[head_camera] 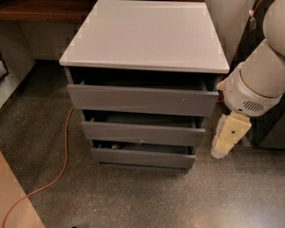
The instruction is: Pick blue plastic bottle from bottom drawer and place on counter
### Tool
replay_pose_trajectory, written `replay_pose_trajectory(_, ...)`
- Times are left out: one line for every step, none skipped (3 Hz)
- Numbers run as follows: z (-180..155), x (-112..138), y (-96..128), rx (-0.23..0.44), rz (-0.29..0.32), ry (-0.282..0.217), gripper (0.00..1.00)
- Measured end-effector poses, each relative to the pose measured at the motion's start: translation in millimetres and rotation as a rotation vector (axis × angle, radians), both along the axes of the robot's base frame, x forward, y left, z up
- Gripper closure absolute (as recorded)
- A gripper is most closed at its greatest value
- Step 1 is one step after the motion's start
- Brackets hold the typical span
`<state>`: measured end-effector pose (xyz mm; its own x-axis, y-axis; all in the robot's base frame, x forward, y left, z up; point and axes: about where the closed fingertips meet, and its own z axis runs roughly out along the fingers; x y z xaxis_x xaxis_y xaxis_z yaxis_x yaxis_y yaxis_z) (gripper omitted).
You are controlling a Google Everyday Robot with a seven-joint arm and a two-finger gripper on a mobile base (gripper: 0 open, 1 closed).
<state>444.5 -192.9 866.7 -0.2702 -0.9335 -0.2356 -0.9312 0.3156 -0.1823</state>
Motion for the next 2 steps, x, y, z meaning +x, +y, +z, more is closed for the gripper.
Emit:
replay_pose_trajectory(0, 0, 0, 0.0, 0.0, 0.0, 0.0)
replay_pose_trajectory(-18, 7, 3, 0.024, -0.017, 0.035, 0.0)
